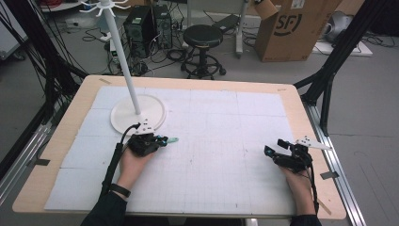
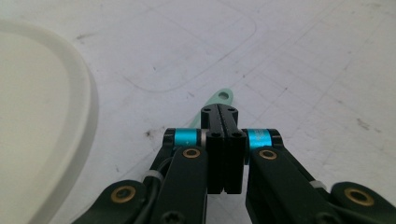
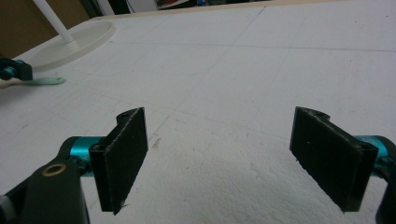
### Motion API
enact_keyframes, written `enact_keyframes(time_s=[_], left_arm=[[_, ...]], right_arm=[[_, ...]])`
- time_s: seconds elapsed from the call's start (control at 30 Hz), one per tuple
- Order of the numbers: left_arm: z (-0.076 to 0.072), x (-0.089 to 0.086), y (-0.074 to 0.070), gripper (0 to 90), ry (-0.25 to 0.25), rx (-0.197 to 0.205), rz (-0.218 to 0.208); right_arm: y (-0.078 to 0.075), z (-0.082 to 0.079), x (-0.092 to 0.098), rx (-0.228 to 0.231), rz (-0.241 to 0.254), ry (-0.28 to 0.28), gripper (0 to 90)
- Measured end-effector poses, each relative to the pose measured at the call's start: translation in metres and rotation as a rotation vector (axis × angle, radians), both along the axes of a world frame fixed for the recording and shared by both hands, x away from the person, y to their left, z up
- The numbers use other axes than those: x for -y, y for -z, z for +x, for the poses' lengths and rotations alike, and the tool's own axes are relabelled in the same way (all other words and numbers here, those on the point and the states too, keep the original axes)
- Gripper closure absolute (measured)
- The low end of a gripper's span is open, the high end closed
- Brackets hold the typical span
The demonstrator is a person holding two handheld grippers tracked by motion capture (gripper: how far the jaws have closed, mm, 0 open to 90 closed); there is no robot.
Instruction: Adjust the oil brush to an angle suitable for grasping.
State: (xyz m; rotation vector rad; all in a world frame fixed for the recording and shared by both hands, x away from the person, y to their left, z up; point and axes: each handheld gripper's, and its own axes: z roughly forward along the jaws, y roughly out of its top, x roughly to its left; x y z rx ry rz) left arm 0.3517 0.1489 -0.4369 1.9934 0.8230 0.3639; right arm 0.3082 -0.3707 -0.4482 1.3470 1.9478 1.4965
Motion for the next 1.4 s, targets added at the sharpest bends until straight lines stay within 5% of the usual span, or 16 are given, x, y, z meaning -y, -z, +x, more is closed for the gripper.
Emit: enact_keyframes(time_s=[0.23, 0.33, 0.6, 0.8, 1.03, 1.4], left_arm=[[-0.017, -0.042, -0.02, 54.2, 0.001, 0.046, -0.112], [-0.024, -0.072, -0.025, 46.9, -0.011, 0.059, -0.165], [-0.042, -0.139, -0.024, 22.8, -0.076, 0.129, -0.215], [-0.049, -0.174, -0.013, 17.7, -0.106, 0.146, -0.248], [-0.054, -0.198, -0.004, 17.6, -0.113, 0.145, -0.238], [-0.054, -0.201, -0.001, 18.6, -0.13, 0.132, -0.229]], right_arm=[[0.0, 0.0, -0.001, 0.0, -0.003, -0.001, 18.4], [0.0, 0.0, 0.0, 0.003, -0.005, 0.0, 18.4], [0.0, 0.0, -0.001, 0.004, -0.007, 0.006, 18.4], [0.0, 0.0, -0.001, 0.004, -0.009, 0.008, 18.4], [0.0, 0.0, 0.001, 0.002, -0.002, 0.017, 18.4], [0.0, 0.0, 0.0, -0.005, 0.003, 0.017, 18.4]])
